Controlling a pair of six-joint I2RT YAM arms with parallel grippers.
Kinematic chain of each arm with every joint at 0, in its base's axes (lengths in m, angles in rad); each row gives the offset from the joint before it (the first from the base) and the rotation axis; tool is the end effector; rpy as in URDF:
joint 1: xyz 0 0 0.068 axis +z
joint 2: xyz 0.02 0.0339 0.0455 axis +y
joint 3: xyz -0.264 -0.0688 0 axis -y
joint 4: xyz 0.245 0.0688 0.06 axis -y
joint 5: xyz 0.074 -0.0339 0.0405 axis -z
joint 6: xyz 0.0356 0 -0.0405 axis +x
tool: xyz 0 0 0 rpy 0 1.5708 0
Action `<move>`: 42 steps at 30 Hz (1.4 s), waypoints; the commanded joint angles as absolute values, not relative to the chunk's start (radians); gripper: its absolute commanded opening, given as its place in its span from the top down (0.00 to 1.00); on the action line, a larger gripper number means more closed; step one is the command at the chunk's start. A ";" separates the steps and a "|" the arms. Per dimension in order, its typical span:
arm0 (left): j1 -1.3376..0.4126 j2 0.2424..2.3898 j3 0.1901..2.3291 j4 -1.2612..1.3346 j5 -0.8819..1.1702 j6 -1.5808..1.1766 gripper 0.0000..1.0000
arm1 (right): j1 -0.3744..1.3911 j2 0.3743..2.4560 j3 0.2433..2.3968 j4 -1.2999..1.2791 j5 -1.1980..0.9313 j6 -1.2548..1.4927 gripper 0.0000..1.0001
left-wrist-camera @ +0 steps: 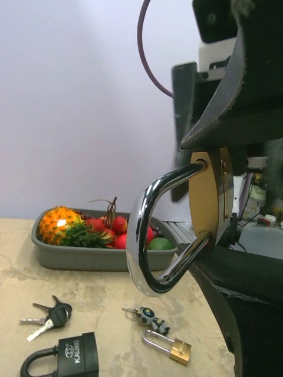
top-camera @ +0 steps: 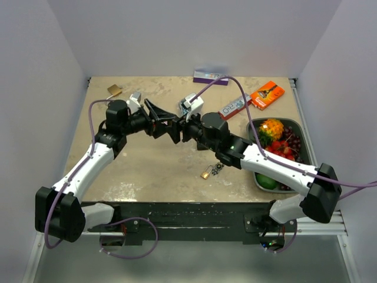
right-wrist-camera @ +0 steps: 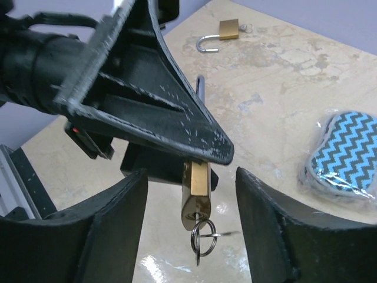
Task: Lock with the key
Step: Lock the lock.
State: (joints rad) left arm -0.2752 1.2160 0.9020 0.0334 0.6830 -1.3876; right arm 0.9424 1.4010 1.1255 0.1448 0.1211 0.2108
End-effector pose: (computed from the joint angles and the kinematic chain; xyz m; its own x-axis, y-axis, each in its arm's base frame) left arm 0.2609 -0.0970 0.3143 -0.8297 -0.5583 -0.0032 -0.1173 0.1800 -0.9767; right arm 0.2009 0.2692 0.3505 -0.2282 0.0393 -0.9728 -0.7004 0.6874 0.1921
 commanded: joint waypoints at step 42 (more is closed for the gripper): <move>-0.120 1.192 0.922 0.009 0.704 -1.232 1.00 | 0.890 1.258 1.125 -0.084 -0.150 0.078 1.00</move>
